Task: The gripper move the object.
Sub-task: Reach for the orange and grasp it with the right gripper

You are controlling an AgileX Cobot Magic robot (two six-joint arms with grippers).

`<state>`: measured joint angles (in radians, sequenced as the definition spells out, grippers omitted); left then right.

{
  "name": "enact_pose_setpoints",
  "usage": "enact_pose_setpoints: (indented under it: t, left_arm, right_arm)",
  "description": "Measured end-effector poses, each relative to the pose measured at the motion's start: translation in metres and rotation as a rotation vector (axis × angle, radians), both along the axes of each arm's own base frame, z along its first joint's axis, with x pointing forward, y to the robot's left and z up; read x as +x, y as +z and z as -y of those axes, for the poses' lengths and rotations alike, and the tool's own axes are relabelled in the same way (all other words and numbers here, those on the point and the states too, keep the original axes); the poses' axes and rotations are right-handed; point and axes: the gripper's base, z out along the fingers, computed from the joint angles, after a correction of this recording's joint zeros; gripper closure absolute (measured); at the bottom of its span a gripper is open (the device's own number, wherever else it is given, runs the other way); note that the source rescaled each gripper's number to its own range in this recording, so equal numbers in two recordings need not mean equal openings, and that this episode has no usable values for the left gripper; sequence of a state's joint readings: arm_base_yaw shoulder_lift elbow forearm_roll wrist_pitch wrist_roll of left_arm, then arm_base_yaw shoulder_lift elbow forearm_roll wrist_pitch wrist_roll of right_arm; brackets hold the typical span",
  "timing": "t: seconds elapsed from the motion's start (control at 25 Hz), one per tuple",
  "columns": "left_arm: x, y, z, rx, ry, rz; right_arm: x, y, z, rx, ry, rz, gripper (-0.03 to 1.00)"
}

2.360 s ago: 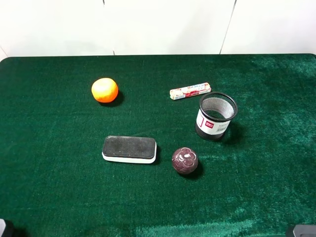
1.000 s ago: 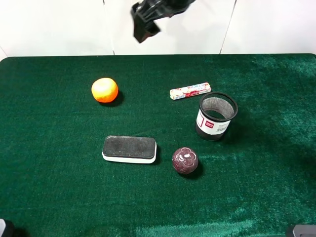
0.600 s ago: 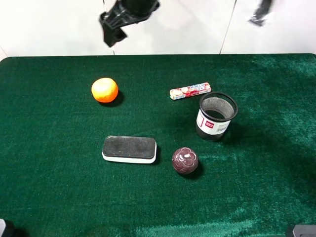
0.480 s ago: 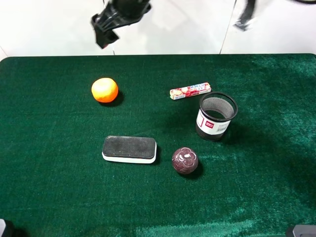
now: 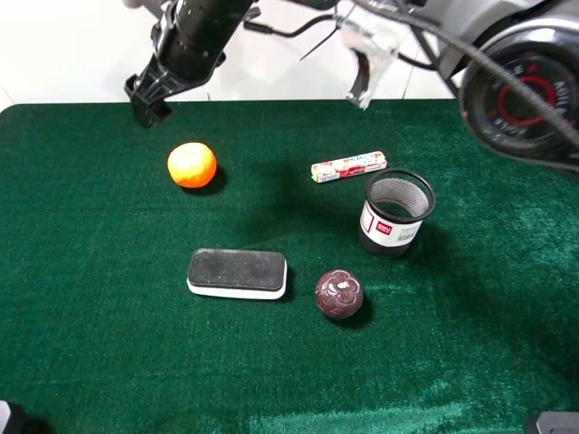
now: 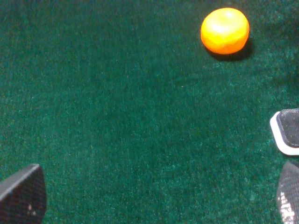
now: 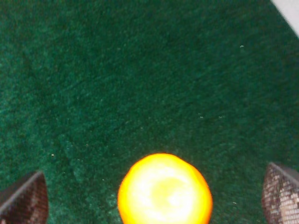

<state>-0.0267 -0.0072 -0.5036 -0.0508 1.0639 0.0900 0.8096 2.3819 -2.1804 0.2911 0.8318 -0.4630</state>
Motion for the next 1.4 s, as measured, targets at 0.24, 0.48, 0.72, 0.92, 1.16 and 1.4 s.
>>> enact_pose_setpoints:
  t: [0.24,0.48,0.72,0.92,1.16,1.4]
  left_arm:
    - [0.000,0.000,0.000,0.000,0.000,0.000]
    - [0.000,0.000,0.000,0.000,0.000,0.000]
    - [0.000,0.000,0.000,0.000,0.000,0.000]
    - [0.000,0.000,0.000,0.000,0.000,0.000]
    - [0.000,0.000,0.000,0.000,0.000,0.000]
    - [0.000,0.000,0.000,0.000,0.000,0.000]
  right_arm:
    - [0.001,-0.019,-0.008,0.003,0.002,0.007,-0.03]
    - [0.005,-0.049,-0.010,-0.059,0.010,0.010,-0.03]
    - [0.008,-0.072,-0.011,-0.088,0.009,0.006,-0.03]
    - [0.009,-0.091,-0.010,-0.136,0.019,0.009,-0.03]
    - [0.011,-0.111,-0.007,-0.199,0.035,0.023,-0.03]
    - [0.011,-0.128,-0.006,-0.225,0.039,0.006,-0.03]
